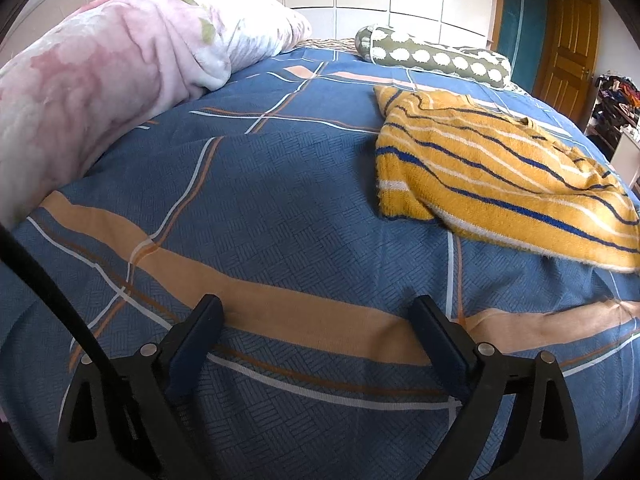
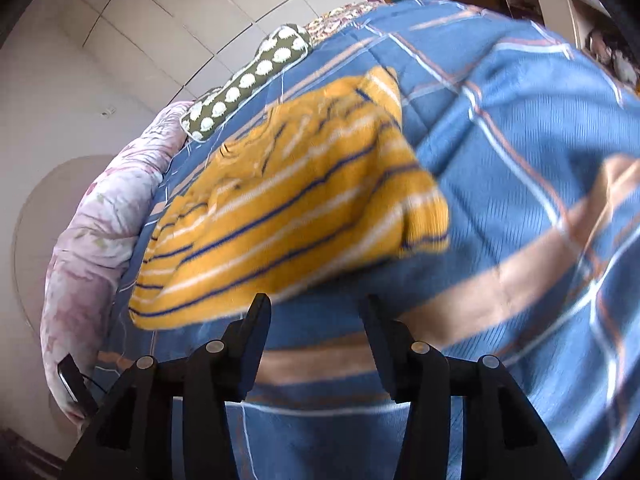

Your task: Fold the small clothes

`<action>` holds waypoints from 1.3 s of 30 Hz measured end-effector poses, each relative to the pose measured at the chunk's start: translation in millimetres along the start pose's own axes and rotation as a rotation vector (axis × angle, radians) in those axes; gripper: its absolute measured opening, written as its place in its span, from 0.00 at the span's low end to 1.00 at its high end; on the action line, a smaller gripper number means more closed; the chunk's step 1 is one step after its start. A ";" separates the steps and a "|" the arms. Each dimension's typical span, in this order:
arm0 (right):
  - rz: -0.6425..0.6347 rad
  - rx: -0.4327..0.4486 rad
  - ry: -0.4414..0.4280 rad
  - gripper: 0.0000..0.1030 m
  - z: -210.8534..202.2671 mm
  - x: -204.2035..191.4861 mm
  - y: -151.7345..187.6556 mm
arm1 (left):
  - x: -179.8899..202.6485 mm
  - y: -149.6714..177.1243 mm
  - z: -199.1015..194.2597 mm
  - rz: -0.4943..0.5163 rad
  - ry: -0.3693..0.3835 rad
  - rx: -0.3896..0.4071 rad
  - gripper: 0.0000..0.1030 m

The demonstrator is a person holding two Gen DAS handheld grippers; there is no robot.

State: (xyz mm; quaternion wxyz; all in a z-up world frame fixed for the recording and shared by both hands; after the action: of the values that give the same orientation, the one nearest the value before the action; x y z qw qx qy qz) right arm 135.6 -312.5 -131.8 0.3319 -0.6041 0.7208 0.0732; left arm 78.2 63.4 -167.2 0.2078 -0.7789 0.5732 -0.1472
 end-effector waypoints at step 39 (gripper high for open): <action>0.152 0.052 0.010 0.61 12.8 63.7 -154.4 | 2.5 0.7 -0.4 0.000 -0.009 0.009 0.96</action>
State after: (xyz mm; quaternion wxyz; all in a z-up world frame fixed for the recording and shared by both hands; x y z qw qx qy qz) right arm 279.4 -398.4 -132.1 0.3371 -0.5391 0.7681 0.0764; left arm 78.2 60.8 -167.2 0.2140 -0.7785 0.5717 -0.1462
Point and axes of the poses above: each gripper's, at about its wrist camera, not at the fingertips, and z roughly the way its jaws point, x to its right, y to its underside, the point moved 9 cm from there along z, roughly the way its jaws point, and after that the axes turned 11 degrees about -x, right-handed, at the moved point
